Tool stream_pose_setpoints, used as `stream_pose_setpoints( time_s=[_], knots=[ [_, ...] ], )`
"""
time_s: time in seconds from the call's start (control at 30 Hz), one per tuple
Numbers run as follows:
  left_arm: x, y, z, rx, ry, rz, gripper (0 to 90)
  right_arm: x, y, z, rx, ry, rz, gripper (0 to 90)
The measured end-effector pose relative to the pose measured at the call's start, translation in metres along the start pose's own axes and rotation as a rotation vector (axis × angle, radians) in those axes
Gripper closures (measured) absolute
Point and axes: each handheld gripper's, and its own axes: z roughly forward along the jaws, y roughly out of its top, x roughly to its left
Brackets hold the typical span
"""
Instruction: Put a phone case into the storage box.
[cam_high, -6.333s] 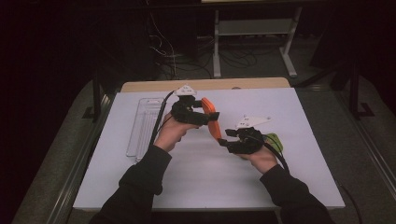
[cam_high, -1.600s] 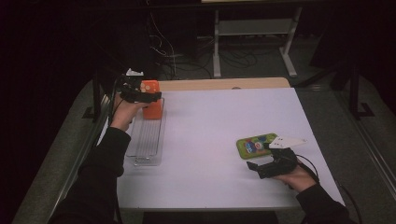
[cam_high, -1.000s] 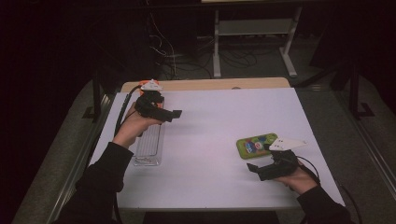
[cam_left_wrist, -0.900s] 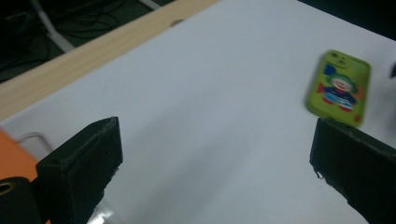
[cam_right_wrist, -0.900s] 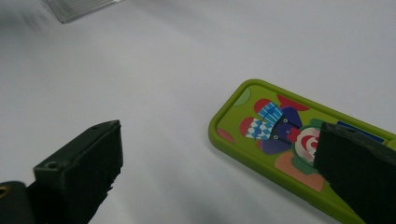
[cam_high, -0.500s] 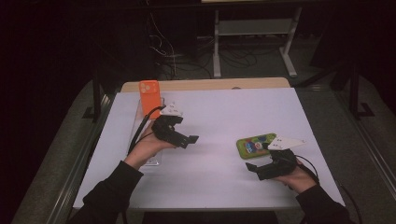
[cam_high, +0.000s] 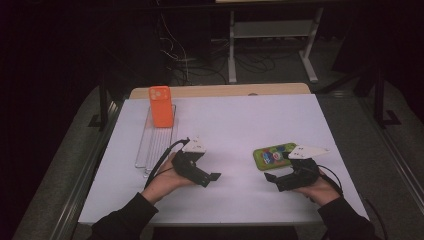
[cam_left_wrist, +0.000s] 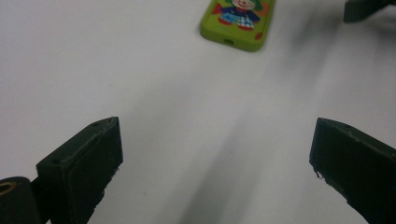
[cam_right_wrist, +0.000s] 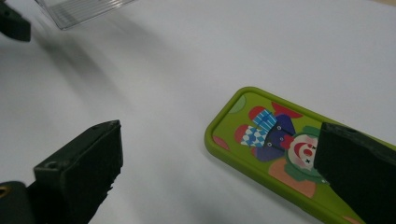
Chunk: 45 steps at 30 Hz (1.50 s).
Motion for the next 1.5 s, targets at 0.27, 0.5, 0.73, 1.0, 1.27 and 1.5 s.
stream_pose_setpoints(
  time_s=[0.27, 0.5, 0.73, 1.0, 1.27, 1.5],
  knots=[
    [-0.002, -0.010, 0.006, 0.029, -0.013, -0.001, 2.4, -0.004, 0.006, 0.001, 0.049, -0.014, 0.041, 0.7],
    [0.000, -0.010, 0.007, 0.028, -0.009, -0.003, 2.4, -0.012, 0.019, 0.010, 0.079, -0.025, 0.073, 7.5],
    [0.003, -0.012, 0.006, 0.023, -0.004, -0.005, 2.4, -0.016, 0.040, 0.022, 0.096, -0.024, 0.067, 20.1],
    [0.004, -0.013, 0.007, 0.011, -0.002, -0.024, 2.4, -0.020, 0.063, 0.042, 0.150, -0.009, 0.079, 44.6],
    [0.006, -0.013, 0.005, 0.020, -0.004, -0.018, 2.5, -0.024, 0.074, 0.069, 0.220, -0.018, 0.077, 70.6],
    [0.006, -0.013, 0.006, 0.010, -0.003, -0.032, 2.5, -0.029, 0.075, 0.093, 0.266, -0.011, 0.096, 86.2]
  ],
)
